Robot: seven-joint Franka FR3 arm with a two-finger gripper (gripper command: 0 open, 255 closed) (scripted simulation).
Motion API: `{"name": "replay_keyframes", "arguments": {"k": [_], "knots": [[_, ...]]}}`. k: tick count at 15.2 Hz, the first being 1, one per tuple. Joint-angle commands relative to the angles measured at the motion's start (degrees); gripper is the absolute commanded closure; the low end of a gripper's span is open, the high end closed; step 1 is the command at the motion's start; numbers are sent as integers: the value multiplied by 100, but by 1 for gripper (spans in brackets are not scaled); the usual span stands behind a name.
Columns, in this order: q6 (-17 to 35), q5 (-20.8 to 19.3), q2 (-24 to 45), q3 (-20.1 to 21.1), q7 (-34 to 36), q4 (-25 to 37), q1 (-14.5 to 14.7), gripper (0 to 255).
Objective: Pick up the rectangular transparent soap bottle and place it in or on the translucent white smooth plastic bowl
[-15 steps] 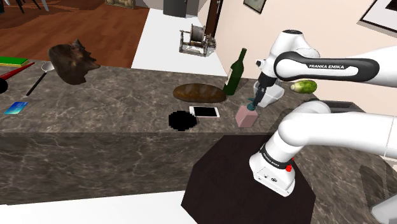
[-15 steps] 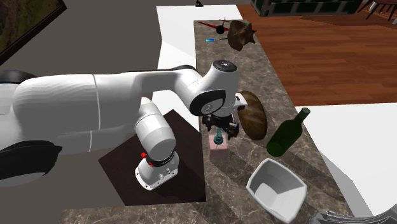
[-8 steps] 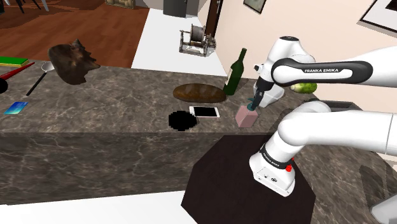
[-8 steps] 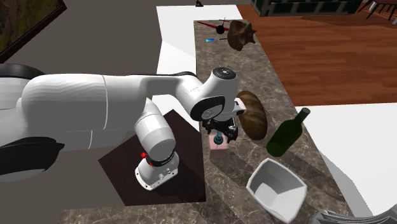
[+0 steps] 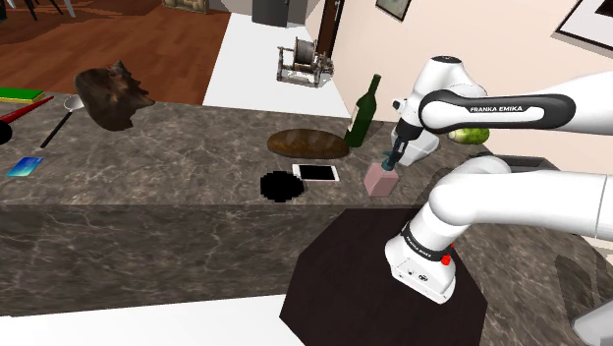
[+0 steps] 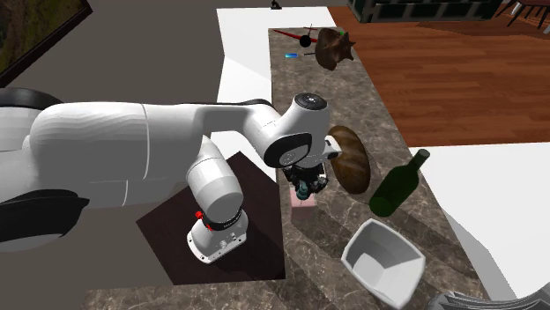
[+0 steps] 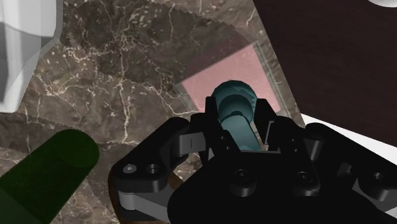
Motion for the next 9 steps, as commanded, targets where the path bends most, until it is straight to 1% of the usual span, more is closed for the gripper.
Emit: {"name": "replay_keyframes", "arguments": {"k": [1,6,9], "knots": [[1,1,6,-2,1,-7,1,255],[-3,2,1,-1,0,-9,0,255],[-330,138,-177,108,-28,151,54,255]]}}
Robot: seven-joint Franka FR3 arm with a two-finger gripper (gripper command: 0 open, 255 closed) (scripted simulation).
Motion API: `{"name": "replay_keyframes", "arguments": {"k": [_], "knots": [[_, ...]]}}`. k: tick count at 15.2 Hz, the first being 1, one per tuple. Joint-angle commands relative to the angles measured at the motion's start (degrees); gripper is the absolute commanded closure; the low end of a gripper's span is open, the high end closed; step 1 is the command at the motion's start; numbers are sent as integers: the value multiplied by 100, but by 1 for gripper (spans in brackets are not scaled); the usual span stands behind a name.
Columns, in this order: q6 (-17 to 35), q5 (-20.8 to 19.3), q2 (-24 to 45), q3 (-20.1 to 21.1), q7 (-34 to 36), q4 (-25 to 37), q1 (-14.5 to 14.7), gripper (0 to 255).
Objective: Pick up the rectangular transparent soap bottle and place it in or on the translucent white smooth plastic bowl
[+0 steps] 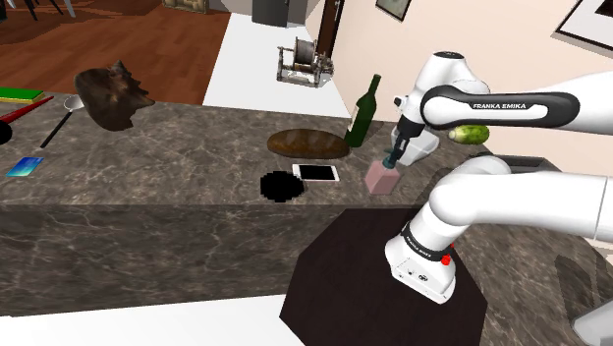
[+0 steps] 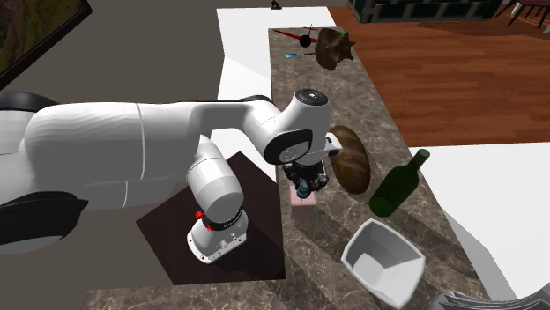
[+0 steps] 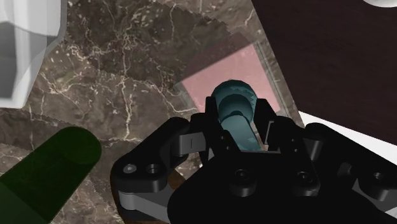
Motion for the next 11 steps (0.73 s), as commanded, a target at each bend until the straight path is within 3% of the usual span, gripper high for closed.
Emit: {"name": "replay_keyframes", "arguments": {"k": [1,11], "knots": [[-219,86,-124,72,-19,98,29,255],[-1135,466,-432,398,-87,730,200,255]]}}
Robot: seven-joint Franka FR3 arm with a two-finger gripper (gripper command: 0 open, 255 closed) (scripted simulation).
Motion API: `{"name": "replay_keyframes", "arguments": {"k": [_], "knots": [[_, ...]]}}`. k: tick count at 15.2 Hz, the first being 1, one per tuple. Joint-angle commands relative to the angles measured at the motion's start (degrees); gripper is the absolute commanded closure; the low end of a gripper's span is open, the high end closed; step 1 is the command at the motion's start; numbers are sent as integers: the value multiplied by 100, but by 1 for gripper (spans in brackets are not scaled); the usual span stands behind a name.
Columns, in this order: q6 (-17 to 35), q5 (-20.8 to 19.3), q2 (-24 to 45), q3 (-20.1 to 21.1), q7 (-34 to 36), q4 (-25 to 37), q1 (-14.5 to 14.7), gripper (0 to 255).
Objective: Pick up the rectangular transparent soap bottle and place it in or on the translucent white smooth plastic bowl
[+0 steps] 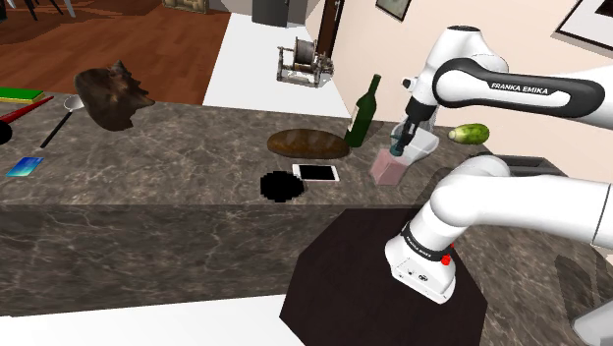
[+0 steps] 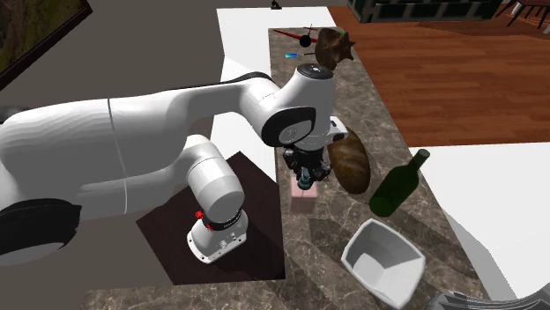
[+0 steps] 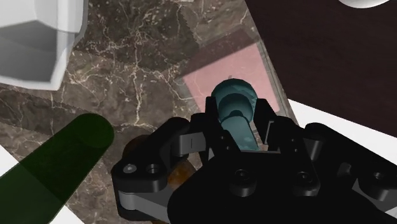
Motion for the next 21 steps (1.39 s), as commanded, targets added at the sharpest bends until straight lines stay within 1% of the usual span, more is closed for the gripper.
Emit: {"name": "replay_keyframes", "arguments": {"k": [1,10,21], "knots": [[-166,68,-33,61,-11,136,33,255],[-846,329,-63,301,-63,797,160,255],[-1582,574,84,537,-130,1686,281,255]]}}
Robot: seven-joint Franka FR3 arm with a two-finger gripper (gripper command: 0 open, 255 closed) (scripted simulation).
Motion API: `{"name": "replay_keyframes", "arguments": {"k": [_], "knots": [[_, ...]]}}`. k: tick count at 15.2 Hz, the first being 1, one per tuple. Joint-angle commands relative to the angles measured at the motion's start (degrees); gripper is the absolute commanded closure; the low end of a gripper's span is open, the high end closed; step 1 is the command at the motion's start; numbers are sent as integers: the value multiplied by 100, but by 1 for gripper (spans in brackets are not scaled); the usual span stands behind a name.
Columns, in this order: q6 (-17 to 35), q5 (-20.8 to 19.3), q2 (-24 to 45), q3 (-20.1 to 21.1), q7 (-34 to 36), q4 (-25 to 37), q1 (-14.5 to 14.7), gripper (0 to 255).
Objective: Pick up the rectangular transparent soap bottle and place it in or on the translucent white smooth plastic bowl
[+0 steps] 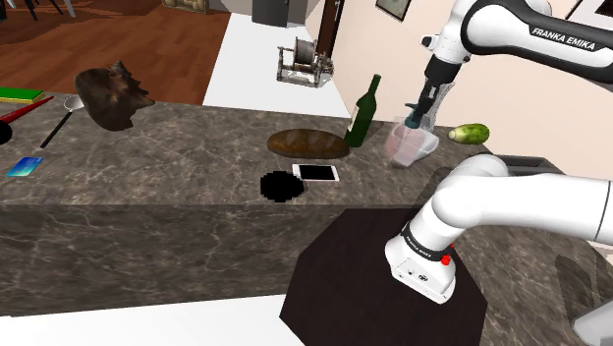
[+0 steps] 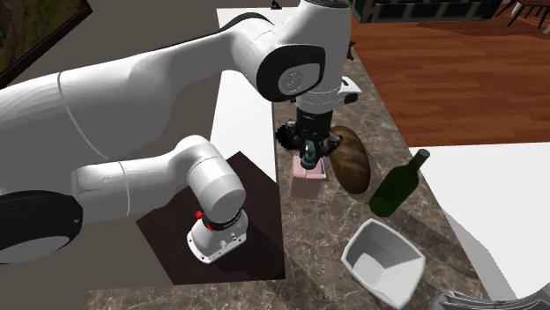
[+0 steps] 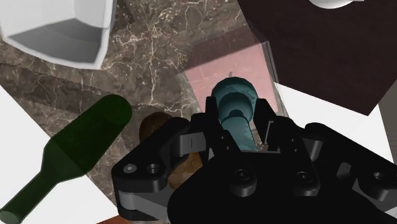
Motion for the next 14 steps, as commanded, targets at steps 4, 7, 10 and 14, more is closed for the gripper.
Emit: {"name": "replay_keyframes", "arguments": {"k": [4,7,10,14], "knots": [[-317,98,116,96,-28,432,50,255],[-341,-78,358,-166,-287,760,21,255],[-290,-320,719,-572,-664,1176,5,255],[-222,-553,1249,-1112,-1165,1804,59,255]]}}
